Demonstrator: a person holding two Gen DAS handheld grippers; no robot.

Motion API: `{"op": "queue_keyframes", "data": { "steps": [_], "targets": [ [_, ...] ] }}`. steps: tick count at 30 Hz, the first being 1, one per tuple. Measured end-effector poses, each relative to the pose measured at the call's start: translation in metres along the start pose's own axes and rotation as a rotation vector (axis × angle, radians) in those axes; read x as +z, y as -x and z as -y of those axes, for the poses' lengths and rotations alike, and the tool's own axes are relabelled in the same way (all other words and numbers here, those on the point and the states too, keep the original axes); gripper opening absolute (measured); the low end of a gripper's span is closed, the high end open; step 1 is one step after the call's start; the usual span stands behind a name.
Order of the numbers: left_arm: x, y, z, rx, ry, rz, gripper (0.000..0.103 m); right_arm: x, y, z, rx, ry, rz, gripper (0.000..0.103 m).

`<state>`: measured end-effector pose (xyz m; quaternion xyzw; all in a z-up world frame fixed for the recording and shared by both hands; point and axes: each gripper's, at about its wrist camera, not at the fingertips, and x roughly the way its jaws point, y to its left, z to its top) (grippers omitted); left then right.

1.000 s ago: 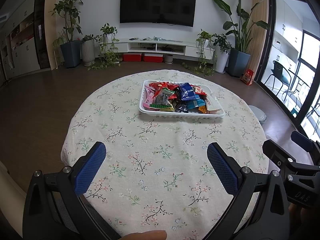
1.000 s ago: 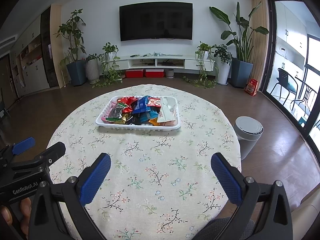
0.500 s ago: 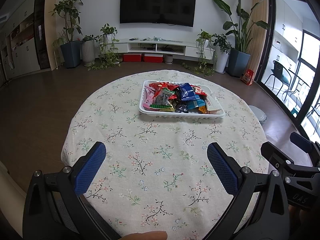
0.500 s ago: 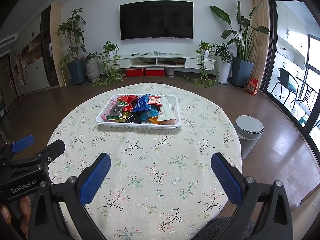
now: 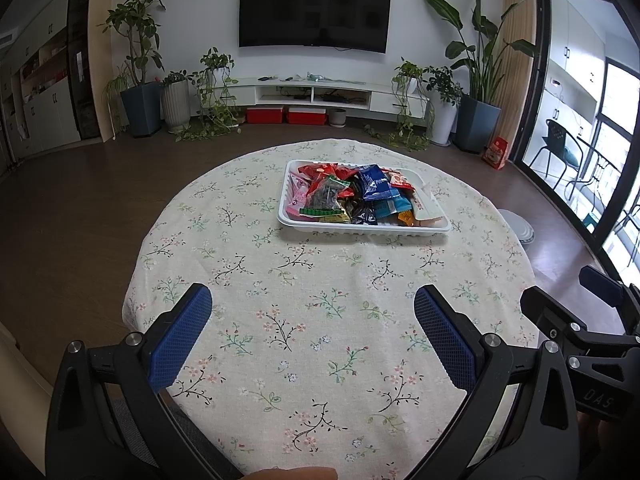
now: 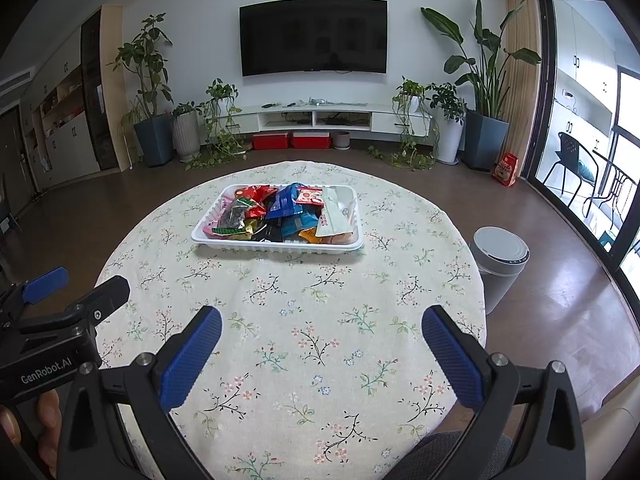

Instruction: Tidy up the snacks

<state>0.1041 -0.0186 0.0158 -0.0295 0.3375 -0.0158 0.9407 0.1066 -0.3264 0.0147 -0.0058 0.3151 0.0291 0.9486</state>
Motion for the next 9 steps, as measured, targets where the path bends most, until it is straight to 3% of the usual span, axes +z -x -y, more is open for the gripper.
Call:
{"op": "queue_keyframes", "data": {
  "steps": [9],
  "targets": [
    [0.0002,-0.0047,-0.0027,-0.002,0.0,0.015,0.103,-0.0042,0.0003,0.0008,0.004,-0.006,-0.017,0.103]
  ]
}}
